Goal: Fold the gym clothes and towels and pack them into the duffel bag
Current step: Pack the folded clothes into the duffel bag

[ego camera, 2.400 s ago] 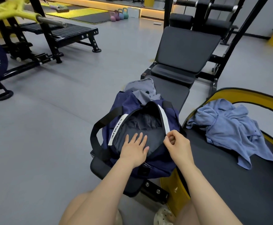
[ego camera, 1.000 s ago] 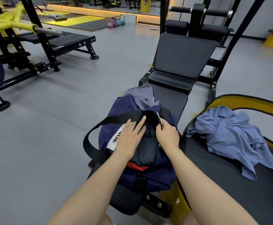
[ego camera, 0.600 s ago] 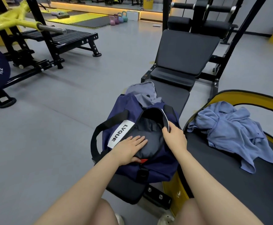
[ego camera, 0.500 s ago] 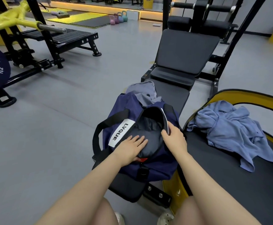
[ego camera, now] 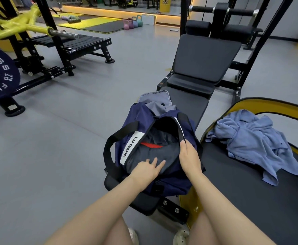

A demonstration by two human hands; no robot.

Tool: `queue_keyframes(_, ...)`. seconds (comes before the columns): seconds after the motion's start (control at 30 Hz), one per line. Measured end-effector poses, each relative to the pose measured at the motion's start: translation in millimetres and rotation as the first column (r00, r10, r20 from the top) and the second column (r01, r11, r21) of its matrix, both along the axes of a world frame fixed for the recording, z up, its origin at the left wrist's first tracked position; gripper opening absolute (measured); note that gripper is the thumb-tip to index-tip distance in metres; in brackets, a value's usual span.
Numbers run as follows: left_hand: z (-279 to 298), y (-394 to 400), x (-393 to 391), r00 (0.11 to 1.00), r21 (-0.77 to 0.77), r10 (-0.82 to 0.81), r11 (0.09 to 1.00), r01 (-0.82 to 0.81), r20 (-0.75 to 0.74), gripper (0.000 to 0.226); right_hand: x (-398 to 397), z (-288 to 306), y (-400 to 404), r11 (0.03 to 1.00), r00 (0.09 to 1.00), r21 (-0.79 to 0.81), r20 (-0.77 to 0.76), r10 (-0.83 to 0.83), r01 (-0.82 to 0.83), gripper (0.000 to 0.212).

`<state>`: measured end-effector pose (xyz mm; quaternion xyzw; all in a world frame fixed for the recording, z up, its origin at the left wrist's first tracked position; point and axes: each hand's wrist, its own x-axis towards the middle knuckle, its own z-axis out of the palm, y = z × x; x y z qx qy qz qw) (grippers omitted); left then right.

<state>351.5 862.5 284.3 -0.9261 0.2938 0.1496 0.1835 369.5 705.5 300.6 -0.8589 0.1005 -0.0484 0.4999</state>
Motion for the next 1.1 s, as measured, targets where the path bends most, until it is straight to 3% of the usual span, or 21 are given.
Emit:
queue_keyframes(0.07,-3.5,-1.1,0.8,0.999,0.014,0.021,1.000,-0.021,-0.032,0.094,-2.6,2.1,-0.6,0.999,0.999,-0.044,0.044,0.019,-0.017,0.031)
queue_keyframes(0.13,3.0,2.5,6.0,0.993,-0.024,0.035,0.999,-0.038,-0.114,0.072,-3.2,1.2,-5.3,0.992,0.995,-0.110,0.074,0.067,-0.059,0.025)
queue_keyframes(0.2,10.4,13.0,13.1,0.978,-0.191,0.053,0.977,-0.093,-0.202,0.055,-5.0,-1.3,-12.5,0.961,0.991,-0.261,0.070,0.111,-0.089,0.036)
queue_keyframes(0.27,12.2,21.4,18.6,0.975,-0.393,0.089,0.905,-0.164,-0.203,0.045,-7.2,0.2,-19.2,0.852,0.945,-0.514,0.221,0.241,-0.097,0.040)
queue_keyframes(0.33,9.1,21.7,21.0,0.988,-0.478,0.108,0.866,-0.149,-0.112,0.047,-9.0,3.3,-26.4,0.671,0.803,-0.724,0.302,0.515,-0.158,0.027)
queue_keyframes(0.4,3.6,15.3,22.7,0.996,-0.410,0.057,0.908,-0.082,-0.073,0.054,-13.1,8.0,-31.9,0.474,0.732,-0.798,0.063,0.679,-0.371,0.034)
queue_keyframes(0.47,-1.5,9.4,23.7,0.996,-0.312,0.028,0.948,-0.053,-0.083,0.060,-15.1,4.7,-34.0,0.283,0.705,-0.828,-0.177,0.686,-0.484,0.038)
queue_keyframes(0.5,-3.5,8.3,23.9,0.996,-0.279,0.026,0.959,-0.051,-0.090,0.062,-16.0,3.3,-33.5,0.225,0.697,-0.842,-0.224,0.681,-0.490,0.035)
queue_keyframes(0.63,-4.4,8.4,20.2,0.994,-0.185,0.005,0.982,-0.026,-0.112,0.065,-21.6,7.3,-30.8,0.323,0.656,-0.811,-0.097,0.748,-0.488,0.006)
queue_keyframes(0.8,2.2,4.7,21.5,0.991,-0.123,-0.012,0.992,-0.005,-0.135,0.066,-30.6,25.1,-33.9,0.383,0.652,-0.774,-0.052,0.756,-0.505,0.005)
queue_keyframes(0.97,-1.8,-0.3,17.5,0.980,-0.105,0.008,0.994,-0.030,-0.201,0.064,-41.4,23.3,-34.1,0.476,0.735,-0.710,-0.086,0.673,-0.519,0.006)
queue_keyframes(1.03,-0.5,5.0,18.2,0.964,-0.198,0.036,0.976,-0.090,-0.262,0.060,-43.4,19.6,-35.7,0.499,0.753,-0.684,-0.113,0.648,-0.532,0.006)
queue_keyframes(1.1,2.9,9.5,22.1,0.968,-0.432,0.134,0.875,-0.216,-0.212,0.055,-43.0,17.9,-37.4,0.513,0.760,-0.653,-0.152,0.632,-0.557,0.006)
